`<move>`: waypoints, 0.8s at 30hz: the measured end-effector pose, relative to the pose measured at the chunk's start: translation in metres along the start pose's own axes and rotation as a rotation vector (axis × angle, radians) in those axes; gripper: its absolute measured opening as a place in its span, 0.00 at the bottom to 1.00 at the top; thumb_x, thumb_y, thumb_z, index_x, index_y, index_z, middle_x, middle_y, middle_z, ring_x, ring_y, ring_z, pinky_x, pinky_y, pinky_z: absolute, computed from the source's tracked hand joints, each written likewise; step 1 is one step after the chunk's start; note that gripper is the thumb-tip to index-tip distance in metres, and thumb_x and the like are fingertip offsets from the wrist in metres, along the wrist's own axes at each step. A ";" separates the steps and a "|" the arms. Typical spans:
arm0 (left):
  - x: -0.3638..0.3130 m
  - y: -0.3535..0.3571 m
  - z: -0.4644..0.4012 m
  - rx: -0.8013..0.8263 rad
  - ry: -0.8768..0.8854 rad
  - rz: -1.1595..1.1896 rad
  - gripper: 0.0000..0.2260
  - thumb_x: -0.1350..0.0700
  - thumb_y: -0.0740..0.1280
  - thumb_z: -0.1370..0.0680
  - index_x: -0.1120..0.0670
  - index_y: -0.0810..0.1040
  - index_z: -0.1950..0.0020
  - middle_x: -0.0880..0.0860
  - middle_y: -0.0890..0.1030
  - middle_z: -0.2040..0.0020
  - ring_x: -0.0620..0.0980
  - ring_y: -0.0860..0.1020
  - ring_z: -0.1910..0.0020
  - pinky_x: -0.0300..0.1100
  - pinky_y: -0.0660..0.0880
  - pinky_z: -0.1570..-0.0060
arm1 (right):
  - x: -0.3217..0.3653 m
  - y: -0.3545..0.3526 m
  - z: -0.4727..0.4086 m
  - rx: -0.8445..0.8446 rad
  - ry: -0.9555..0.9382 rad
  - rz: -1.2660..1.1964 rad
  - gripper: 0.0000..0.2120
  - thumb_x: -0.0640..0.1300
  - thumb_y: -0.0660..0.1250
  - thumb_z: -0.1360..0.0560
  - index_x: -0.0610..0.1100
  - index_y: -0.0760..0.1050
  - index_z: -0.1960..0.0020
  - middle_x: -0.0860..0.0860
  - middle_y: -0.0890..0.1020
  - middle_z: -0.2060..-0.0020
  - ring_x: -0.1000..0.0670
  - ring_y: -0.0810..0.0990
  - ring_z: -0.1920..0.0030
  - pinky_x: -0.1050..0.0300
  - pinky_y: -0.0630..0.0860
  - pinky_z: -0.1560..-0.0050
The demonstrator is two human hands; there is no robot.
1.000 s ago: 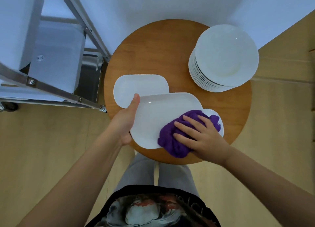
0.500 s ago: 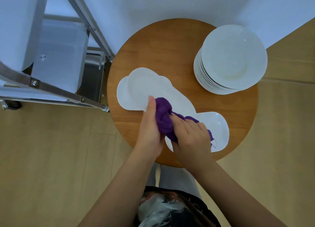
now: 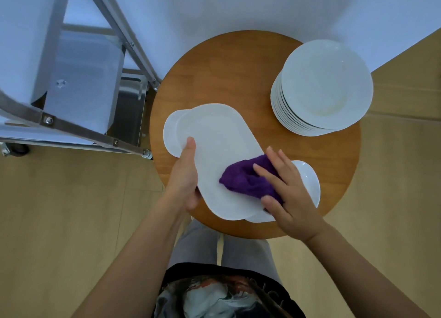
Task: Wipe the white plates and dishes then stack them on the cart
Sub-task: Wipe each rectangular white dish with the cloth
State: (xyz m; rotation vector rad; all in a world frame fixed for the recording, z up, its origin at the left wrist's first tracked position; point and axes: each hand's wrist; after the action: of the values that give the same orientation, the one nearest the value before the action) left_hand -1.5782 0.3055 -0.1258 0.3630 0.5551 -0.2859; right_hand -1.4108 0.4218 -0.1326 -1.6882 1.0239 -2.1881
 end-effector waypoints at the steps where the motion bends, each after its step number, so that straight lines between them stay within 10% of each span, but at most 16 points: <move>1: -0.002 -0.001 -0.002 0.017 0.003 -0.011 0.13 0.39 0.54 0.20 0.42 0.74 0.45 0.48 0.84 0.49 0.52 0.82 0.49 0.52 0.80 0.50 | 0.009 0.005 -0.001 -0.024 0.100 -0.176 0.21 0.60 0.51 0.21 0.55 0.65 0.31 0.56 0.58 0.26 0.55 0.56 0.26 0.62 0.59 0.29; 6: -0.011 -0.003 -0.007 0.082 0.055 -0.141 0.10 0.41 0.61 0.23 0.42 0.75 0.46 0.46 0.85 0.53 0.52 0.82 0.49 0.51 0.80 0.52 | 0.033 0.017 -0.005 -0.144 0.671 -0.789 0.35 0.58 0.73 0.34 0.76 0.55 0.36 0.60 0.73 0.36 0.53 0.75 0.37 0.51 0.76 0.40; 9: -0.012 -0.006 -0.003 0.176 0.007 -0.093 0.18 0.41 0.63 0.26 0.46 0.75 0.40 0.50 0.84 0.47 0.54 0.82 0.47 0.52 0.78 0.50 | 0.030 0.014 -0.005 -0.067 0.844 -1.166 0.40 0.45 0.77 0.43 0.52 0.69 0.33 0.51 0.83 0.49 0.49 0.84 0.52 0.56 0.80 0.61; 13: 0.000 -0.011 0.007 0.195 0.007 0.038 0.19 0.40 0.61 0.25 0.46 0.74 0.37 0.51 0.83 0.44 0.53 0.82 0.47 0.51 0.79 0.50 | 0.034 0.021 -0.006 -0.210 0.877 -1.171 0.20 0.39 0.74 0.42 0.45 0.79 0.49 0.48 0.86 0.60 0.50 0.85 0.62 0.59 0.79 0.67; 24: 0.041 0.016 0.021 -0.297 0.364 -0.178 0.10 0.50 0.56 0.18 0.43 0.75 0.52 0.47 0.82 0.52 0.48 0.81 0.50 0.44 0.79 0.51 | 0.046 0.054 -0.011 -0.496 0.908 -1.221 0.16 0.37 0.72 0.30 0.47 0.78 0.44 0.51 0.85 0.54 0.50 0.84 0.53 0.54 0.81 0.58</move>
State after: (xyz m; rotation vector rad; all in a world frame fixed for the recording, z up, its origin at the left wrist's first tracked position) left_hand -1.5294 0.3043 -0.1278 0.0747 0.9780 -0.3054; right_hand -1.4499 0.3610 -0.1315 -1.7120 0.7393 -4.0290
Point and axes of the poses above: each hand's wrist, its own z-axis away from the middle knuckle, its own y-axis out of the palm, x = y × z
